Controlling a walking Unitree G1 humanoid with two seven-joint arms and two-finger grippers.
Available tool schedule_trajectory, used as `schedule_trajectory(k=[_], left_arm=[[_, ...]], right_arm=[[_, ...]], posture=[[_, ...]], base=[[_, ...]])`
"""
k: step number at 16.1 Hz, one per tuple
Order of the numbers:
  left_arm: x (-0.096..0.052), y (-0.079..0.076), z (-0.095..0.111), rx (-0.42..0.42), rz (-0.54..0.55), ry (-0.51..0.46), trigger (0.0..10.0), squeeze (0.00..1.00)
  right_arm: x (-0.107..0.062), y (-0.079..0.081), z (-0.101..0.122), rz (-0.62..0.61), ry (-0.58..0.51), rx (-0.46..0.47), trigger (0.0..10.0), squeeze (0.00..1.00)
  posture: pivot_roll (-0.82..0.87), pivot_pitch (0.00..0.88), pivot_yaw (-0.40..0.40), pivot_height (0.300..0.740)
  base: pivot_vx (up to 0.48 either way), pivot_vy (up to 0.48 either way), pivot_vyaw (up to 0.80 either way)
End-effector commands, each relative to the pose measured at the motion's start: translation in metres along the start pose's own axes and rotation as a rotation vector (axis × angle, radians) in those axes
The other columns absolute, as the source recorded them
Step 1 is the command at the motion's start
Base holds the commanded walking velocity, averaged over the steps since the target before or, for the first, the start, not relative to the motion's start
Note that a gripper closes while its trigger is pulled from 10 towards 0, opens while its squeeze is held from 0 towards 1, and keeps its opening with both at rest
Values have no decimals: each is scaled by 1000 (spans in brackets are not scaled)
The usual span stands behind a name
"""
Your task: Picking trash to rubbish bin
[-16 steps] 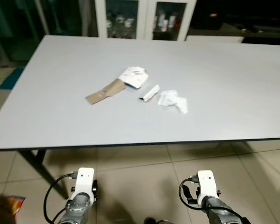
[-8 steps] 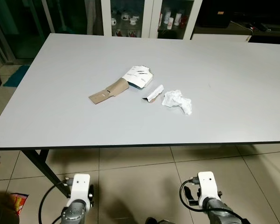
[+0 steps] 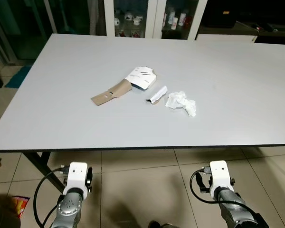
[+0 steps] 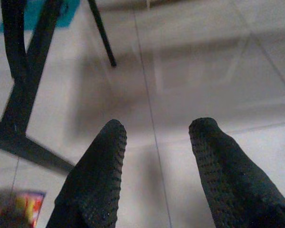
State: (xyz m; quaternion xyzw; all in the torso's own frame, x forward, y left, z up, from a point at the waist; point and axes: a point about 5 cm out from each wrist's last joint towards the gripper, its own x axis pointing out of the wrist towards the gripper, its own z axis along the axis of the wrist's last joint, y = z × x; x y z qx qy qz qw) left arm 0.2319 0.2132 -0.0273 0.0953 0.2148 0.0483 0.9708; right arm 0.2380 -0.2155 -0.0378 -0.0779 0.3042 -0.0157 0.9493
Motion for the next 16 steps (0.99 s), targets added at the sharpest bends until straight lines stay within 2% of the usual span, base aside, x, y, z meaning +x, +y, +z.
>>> schedule_trajectory(k=[1, 7, 9, 12, 14, 16], left_arm=[[-3, 0, 2, -1, 1, -28, 10000, 0], [-18, 8, 17, -5, 22, -108, 10000, 0], [-18, 7, 6, -14, 17, -47, 10000, 0], [-15, 2, -15, -43, 14, 97, 10000, 0], [-14, 1, -27, -95, 33, 190, 10000, 0], [-14, -5, -38, -70, -9, 273, 10000, 0]], right_arm=[[-1, -10, 1, -34, 5, -5, 10000, 0], [-6, -15, 5, -54, -14, -4, 10000, 0], [-6, -12, -2, -47, 25, -5, 10000, 0], [-6, -7, -11, -39, 76, -1, 10000, 0], [-5, -5, -15, -43, 100, 14, 10000, 0], [-5, -2, -19, -40, 134, 58, 10000, 0]], posture=[[-12, 91, -63, 740], [-6, 107, -60, 740], [-5, 108, -62, 740], [-9, 107, -62, 740], [-12, 106, -63, 740], [-8, 104, -70, 740]], base=[[0, 0, 0], [0, 0, 0], [0, 0, 0], [0, 0, 0], [0, 0, 0], [0, 0, 0]])
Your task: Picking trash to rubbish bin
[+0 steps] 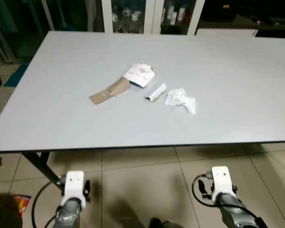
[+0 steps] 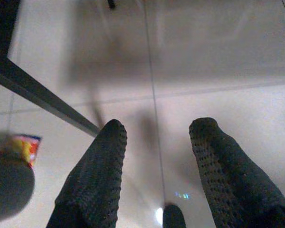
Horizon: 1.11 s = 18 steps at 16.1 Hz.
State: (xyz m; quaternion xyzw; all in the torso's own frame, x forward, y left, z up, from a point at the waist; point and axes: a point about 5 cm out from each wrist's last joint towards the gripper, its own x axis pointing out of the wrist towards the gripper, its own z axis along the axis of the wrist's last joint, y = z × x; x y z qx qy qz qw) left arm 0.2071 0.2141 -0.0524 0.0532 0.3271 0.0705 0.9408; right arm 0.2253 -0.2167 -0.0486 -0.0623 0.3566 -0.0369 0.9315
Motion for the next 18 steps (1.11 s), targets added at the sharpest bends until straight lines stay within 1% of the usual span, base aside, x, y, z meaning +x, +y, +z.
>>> schedule_trajectory(k=[1, 2, 3, 4, 5, 6, 7, 9, 13, 18], left_arm=[[0, -4, -12, -1, -30, 76, 10000, 0], [0, -6, -17, 17, -44, 108, 10000, 0], [-1, -6, -20, 18, -45, 132, 10000, 0], [-1, -5, -25, 19, -42, 162, 10000, 0], [-4, -6, -33, 39, -54, 210, 10000, 0], [-7, -7, -42, 67, -64, 251, 10000, 0], [-9, -6, -46, 74, -65, 264, 10000, 0], [-7, -9, -43, 53, -72, 246, 10000, 0], [-8, -12, -44, 68, -84, 247, 10000, 0], [-10, -9, -49, 67, -76, 259, 10000, 0]], right_arm=[[-1, -2, -9, -15, 50, 22, 10000, 0], [-2, 0, -17, -10, 87, 26, 10000, 0], [-3, 2, -25, 1, 122, 16, 10000, 0], [-7, 2, -36, 4, 174, 1, 10000, 0], [-12, 1, -51, 0, 237, -7, 10000, 0], [-16, 3, -61, 8, 270, -28, 10000, 0], [-17, 4, -65, 17, 279, -29, 10000, 0], [-18, 5, -65, 18, 268, 3, 10000, 0], [-18, 9, -67, 38, 279, -12, 10000, 0], [-19, 11, -70, 43, 284, -13, 10000, 0]], posture=[[-8, 105, -70, 740], [-13, 105, -70, 740], [-19, 105, -68, 740], [-14, 103, -70, 740], [-14, 103, -70, 740], [-5, 98, -72, 740], [-19, 90, -68, 740], [-19, 82, -67, 740], [-14, 58, -63, 740], [-15, 72, -62, 740]], base=[[0, 0, 0], [0, 0, 0], [0, 0, 0], [0, 0, 0], [0, 0, 0], [0, 0, 0], [0, 0, 0], [0, 0, 0], [0, 0, 0], [0, 0, 0]])
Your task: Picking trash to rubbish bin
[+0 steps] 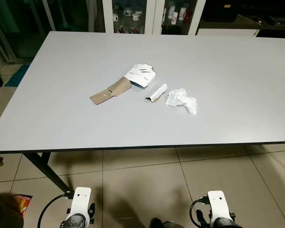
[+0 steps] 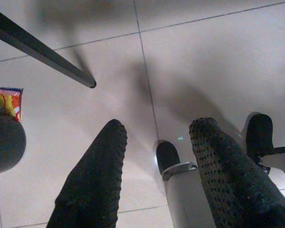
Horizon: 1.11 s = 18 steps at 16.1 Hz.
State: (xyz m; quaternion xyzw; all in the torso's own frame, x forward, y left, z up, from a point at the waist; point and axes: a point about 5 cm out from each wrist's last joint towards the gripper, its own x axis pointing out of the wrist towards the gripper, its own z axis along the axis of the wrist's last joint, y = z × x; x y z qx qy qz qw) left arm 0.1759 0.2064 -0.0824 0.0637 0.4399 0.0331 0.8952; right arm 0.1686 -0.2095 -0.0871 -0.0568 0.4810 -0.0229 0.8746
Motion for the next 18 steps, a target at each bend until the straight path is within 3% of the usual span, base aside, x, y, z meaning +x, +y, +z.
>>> schedule_trajectory(k=[1, 8, 18], left_arm=[[-2, -1, -8, 1, -7, 23, 10000, 0], [-3, -5, -12, -7, -12, 32, 10000, 0], [-3, -4, -14, -21, 1, 36, 10000, 0]], right_arm=[[-1, 0, -5, 3, 14, 3, 10000, 0], [-1, 1, -7, 6, 21, -3, 10000, 0], [-1, 5, -4, 17, 6, -2, 10000, 0]], posture=[[-15, 73, -63, 740], [-15, 79, -67, 740], [-15, 100, -73, 740]], base=[[0, 0, 0], [-267, 0, 0], [0, 0, 0]])
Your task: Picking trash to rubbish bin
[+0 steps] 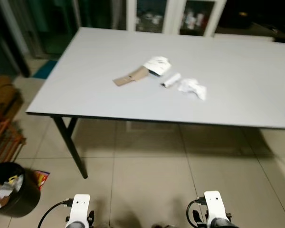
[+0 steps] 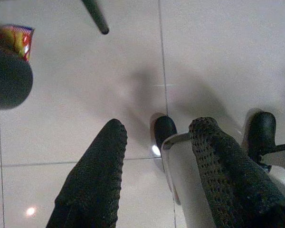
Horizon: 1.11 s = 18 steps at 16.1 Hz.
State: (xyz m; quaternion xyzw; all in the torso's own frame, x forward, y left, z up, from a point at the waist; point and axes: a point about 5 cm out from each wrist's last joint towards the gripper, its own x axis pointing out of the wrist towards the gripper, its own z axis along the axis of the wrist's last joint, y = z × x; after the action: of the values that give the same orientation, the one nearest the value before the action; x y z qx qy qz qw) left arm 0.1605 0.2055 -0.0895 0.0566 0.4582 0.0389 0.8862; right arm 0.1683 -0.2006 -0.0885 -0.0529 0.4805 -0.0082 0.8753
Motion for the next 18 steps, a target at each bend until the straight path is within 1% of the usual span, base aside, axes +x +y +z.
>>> schedule_trajectory(k=[1, 2, 3, 4, 5, 6, 7, 8, 9, 10, 11, 12, 13, 14, 15, 16, 17, 18], left_arm=[[1, -2, 4, -4, -1, -13, 10000, 0], [2, 0, 10, 3, 9, -44, 10000, 0], [2, 4, 23, 14, 35, -115, 10000, 0], [3, 7, 37, 24, 60, -189, 10000, 0], [3, 9, 42, 26, 69, -218, 10000, 0], [0, 13, 69, 53, 90, -359, 10000, 0], [-5, 19, 92, 63, 112, -482, 10000, 0], [-9, 25, 111, 61, 136, -567, 10000, 0], [-14, 29, 128, 57, 157, -639, 10000, 0], [-17, 31, 135, 54, 168, -674, 10000, 0], [-23, 33, 152, 35, 183, -748, 10000, 0], [-29, 32, 164, 31, 179, -802, 10000, 0], [-39, 27, 184, 45, 156, -891, 10000, 0], [-53, 19, 206, 79, 129, -988, 10000, 0], [-65, 15, 223, 88, 120, -1058, 10000, 0], [-78, 13, 240, 77, 112, -1125, 10000, 0], [-90, 12, 254, 93, 113, -1180, 10000, 0], [-105, 11, 274, 129, 103, -1246, 10000, 0]], right_arm=[[-1, -4, -2, -12, 5, 6, 10000, 0], [0, -4, 2, -16, -4, 4, 10000, 0], [1, -6, 8, -25, -19, -7, 10000, 0], [1, -10, 14, -39, -12, -43, 10000, 0], [2, -12, 16, -48, -2, -64, 10000, 0], [3, -17, 36, -49, -59, -74, 10000, 0], [1, -21, 63, -54, -184, -40, 10000, 0], [-1, -25, 87, -68, -291, -15, 10000, 0], [-4, -28, 107, -80, -373, 6, 10000, 0], [-6, -28, 116, -88, -405, 11, 10000, 0], [-12, -30, 139, -99, -498, 36, 10000, 0], [-19, -30, 157, -108, -574, 48, 10000, 0], [-30, -30, 184, -116, -682, 57, 10000, 0], [-44, -28, 209, -119, -792, 53, 10000, 0], [-56, -25, 229, -107, -874, 59, 10000, 0], [-71, -22, 248, -96, -957, 70, 10000, 0], [-84, -20, 262, -91, -1024, 80, 10000, 0], [-104, -20, 281, -93, -1119, 85, 10000, 0]], posture=[[-16, 100, -71, 740], [-17, 99, -70, 740], [-17, 99, -70, 740], [-20, 99, -69, 740], [-20, 99, -68, 740], [-23, 99, -68, 740], [-21, 100, -66, 740], [-20, 100, -66, 740], [-16, 99, -65, 740], [-16, 99, -65, 740], [-10, 99, -64, 740], [-10, 100, -64, 740], [-11, 100, -63, 740], [-6, 100, -62, 740], [-6, 100, -62, 740], [-7, 99, -60, 740], [-7, 97, -61, 740], [-6, 96, -63, 740]], base=[[0, 0, 0], [0, 0, 0], [0, 0, 0], [0, 0, 0], [0, 0, 0], [0, 0, 0], [0, 0, 0], [0, 0, 0], [0, 0, 0], [0, 0, 0], [0, 0, 0], [0, 0, 0], [0, 0, 0], [0, 0, 0], [0, 0, 0], [0, 0, 0], [0, 0, 0], [0, 0, 0]])
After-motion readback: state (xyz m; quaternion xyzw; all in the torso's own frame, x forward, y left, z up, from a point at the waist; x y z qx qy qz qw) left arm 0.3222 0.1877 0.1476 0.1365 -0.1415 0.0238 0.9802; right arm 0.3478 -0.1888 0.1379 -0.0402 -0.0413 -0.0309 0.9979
